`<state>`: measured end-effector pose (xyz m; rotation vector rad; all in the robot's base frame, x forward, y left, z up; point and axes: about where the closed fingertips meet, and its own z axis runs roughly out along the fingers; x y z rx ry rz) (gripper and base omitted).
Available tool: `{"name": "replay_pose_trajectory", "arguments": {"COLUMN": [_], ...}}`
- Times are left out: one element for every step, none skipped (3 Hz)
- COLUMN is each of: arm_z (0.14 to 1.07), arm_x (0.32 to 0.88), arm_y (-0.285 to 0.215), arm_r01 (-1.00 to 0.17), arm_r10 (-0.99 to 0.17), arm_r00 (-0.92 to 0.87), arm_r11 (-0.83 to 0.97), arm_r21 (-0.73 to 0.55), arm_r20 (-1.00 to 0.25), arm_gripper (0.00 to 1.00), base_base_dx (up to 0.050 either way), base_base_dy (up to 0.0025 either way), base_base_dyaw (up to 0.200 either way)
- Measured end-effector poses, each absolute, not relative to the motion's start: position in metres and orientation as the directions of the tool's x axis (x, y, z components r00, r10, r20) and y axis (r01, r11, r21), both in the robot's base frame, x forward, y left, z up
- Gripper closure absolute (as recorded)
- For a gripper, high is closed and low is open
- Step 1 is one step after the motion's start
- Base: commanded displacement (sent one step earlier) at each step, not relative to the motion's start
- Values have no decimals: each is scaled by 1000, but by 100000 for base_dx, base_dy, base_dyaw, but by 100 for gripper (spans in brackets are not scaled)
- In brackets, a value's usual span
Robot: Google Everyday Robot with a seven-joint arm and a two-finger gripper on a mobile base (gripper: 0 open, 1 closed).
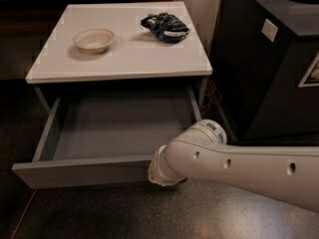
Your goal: Close top drawer
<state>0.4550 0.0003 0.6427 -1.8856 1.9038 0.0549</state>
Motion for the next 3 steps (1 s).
{"name": "replay_pose_trajectory", "arguments": {"arm_z": [644,644,645], "arm_x": [470,489,516], "arm_y": [2,0,-3], "arm_r01": [-951,-949,-948], "arm_r10": [-933,-926,-918], "arm_r00": [51,49,53], "arm_r11": [63,73,78], "arm_r21": [-301,-305,-309], "arm_r20": [-356,-374,-394], "arm_gripper": [100,100,100], "base_base_dx": [0,0,0], "base_base_dy": [0,0,0], "base_base_dyaw": [0,0,0]}}
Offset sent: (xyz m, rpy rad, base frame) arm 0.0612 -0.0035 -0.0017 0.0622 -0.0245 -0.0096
